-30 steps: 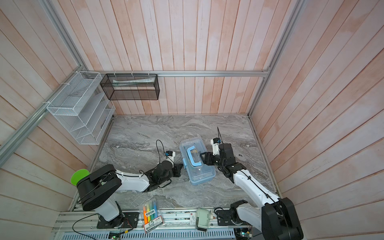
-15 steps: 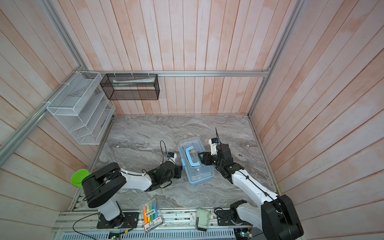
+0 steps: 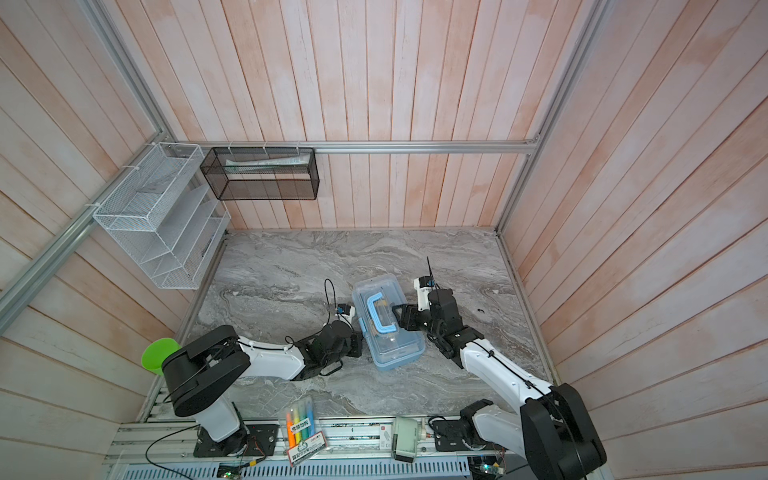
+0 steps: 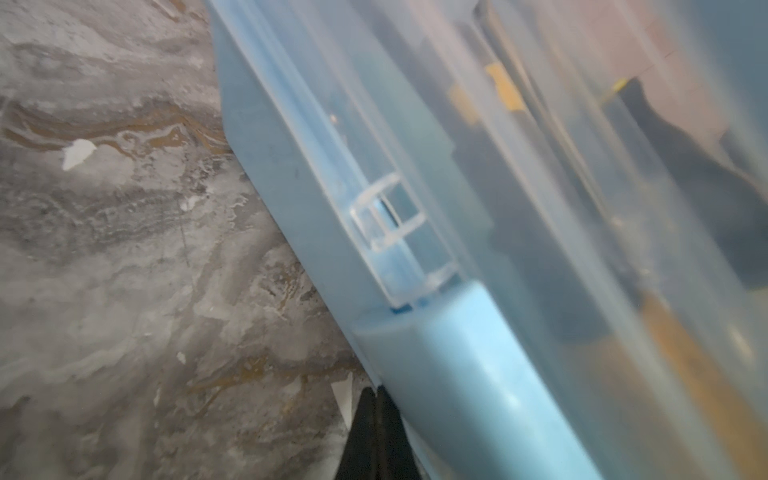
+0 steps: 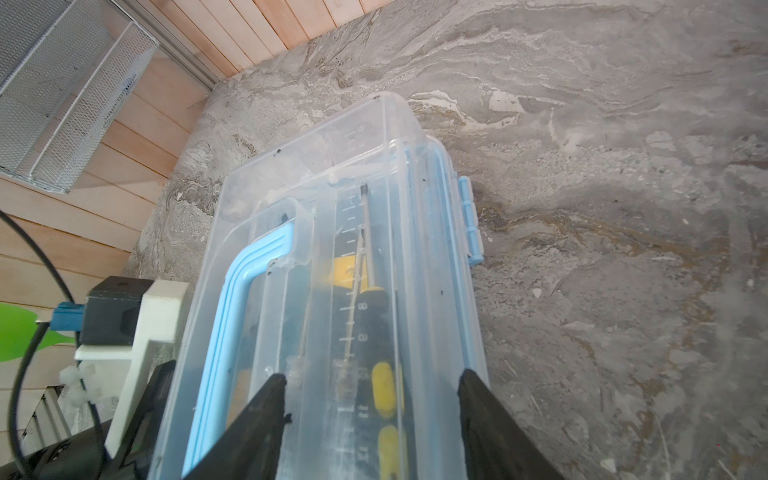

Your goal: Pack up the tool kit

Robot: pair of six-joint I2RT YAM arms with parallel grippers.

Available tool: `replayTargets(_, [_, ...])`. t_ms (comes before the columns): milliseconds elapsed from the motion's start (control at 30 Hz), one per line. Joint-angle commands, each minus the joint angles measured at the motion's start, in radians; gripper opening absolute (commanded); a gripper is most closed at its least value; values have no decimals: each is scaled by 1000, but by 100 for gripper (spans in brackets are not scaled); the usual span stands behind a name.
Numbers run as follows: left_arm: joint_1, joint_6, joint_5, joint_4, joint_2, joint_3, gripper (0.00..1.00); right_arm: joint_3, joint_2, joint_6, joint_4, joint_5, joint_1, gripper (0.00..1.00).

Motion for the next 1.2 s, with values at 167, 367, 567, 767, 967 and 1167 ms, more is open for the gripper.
replayTargets(167, [5,56,-226,-139,-256,-50,1,38,-107,-49,-247,131,-16,63])
replayTargets(367, [145,246,-438,-347,-517,-68,40,48,-230,-107,-261,288,-158,64])
replayTargets(567, [403,493,-495,-133,-759,-232,87,-21,-265,-141,-82,507,-293,66])
replayTargets(767, [679,667,-345,271,-796,-465,94,-160,-181,-237,196,738,-309,68])
replayTargets(967, [791,712,-250,480,-638,-521,94,-282,-50,-326,575,753,-348,69])
replayTargets(1167, [829,742,-107,688,-417,-469,95,-359,169,-432,1017,589,-411,70])
